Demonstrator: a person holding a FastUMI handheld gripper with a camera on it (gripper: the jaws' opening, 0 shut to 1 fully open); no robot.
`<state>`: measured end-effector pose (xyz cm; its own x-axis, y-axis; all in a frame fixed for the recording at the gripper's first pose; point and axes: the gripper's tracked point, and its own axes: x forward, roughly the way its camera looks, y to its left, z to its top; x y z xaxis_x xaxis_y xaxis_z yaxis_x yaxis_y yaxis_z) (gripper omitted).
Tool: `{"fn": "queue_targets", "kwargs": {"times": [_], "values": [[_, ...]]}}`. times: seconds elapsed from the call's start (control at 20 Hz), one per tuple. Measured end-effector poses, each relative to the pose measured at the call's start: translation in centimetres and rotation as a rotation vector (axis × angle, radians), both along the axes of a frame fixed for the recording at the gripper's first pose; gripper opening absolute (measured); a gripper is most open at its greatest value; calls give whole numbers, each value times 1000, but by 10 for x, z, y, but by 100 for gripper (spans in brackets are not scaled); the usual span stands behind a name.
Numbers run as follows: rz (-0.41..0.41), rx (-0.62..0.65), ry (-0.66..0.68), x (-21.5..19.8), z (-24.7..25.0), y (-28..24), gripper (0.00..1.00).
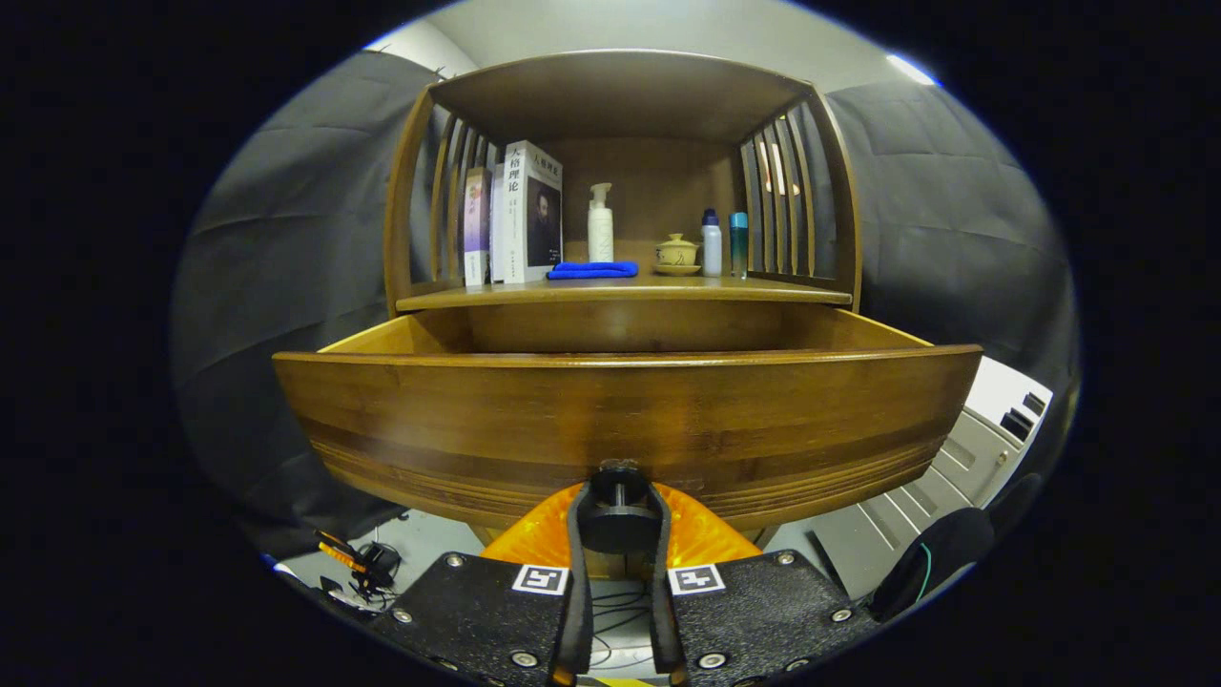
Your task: Pull open the drawer, take out the items inside it, and place them on the countertop above the cabinet.
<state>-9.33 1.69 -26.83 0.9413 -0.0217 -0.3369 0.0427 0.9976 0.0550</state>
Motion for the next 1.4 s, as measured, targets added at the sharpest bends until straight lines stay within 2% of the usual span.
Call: {"fn": "queue_targets", "kwargs": {"times": [0.3, 0.5, 0.75, 1.0, 1.2, 1.4], "values": [[-1, 36, -9, -10, 1, 2, 27], [10, 67, -7, -14, 5, 4, 42], [9, 101, -74, -17, 35, -3, 96], [-5, 68, -133, -11, 86, -13, 95], [26, 83, -142, 5, 125, -2, 95], [10, 47, -117, 28, 148, -4, 95]]}}
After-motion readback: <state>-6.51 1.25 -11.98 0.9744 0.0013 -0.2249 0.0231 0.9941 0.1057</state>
